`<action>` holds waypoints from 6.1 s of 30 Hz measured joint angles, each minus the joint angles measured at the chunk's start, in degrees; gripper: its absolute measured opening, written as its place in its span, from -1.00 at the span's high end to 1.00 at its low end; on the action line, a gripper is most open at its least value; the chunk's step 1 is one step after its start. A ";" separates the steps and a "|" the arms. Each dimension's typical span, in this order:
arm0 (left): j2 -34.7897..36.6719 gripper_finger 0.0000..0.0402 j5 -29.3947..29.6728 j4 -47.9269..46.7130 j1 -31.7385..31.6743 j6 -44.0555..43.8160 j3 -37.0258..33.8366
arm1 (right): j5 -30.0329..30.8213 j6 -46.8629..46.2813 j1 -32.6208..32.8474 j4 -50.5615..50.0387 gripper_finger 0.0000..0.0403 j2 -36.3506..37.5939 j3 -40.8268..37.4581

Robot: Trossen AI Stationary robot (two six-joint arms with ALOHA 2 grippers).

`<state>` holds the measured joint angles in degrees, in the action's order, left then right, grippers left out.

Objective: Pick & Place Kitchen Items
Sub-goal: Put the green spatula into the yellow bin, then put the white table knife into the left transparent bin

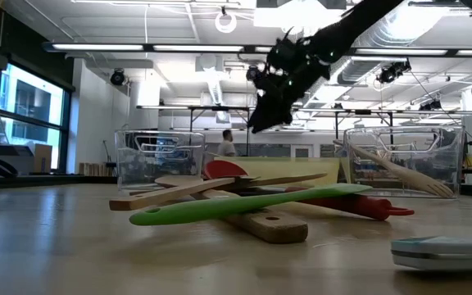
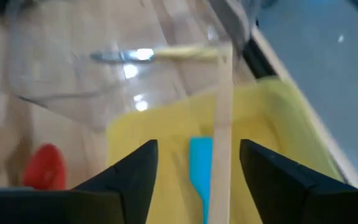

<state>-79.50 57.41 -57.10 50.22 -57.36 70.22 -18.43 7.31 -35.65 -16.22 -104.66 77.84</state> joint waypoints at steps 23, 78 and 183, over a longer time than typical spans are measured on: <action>0.00 -0.21 -0.46 1.66 -1.20 -8.65 0.00 | 3.88 12.16 33.13 -29.21 -0.32 21.85 0.00; -13.00 -0.21 -14.64 22.85 -7.08 -7.13 0.00 | 14.77 6.01 55.39 -13.22 -0.07 -15.13 0.33; 0.11 -0.21 -13.01 -4.76 -14.97 11.93 0.02 | 14.44 0.69 5.98 -16.33 -0.63 -0.68 0.00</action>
<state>-79.40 44.40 -61.87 35.24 -45.43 70.24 -3.99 8.00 -29.67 -32.55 -105.34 77.84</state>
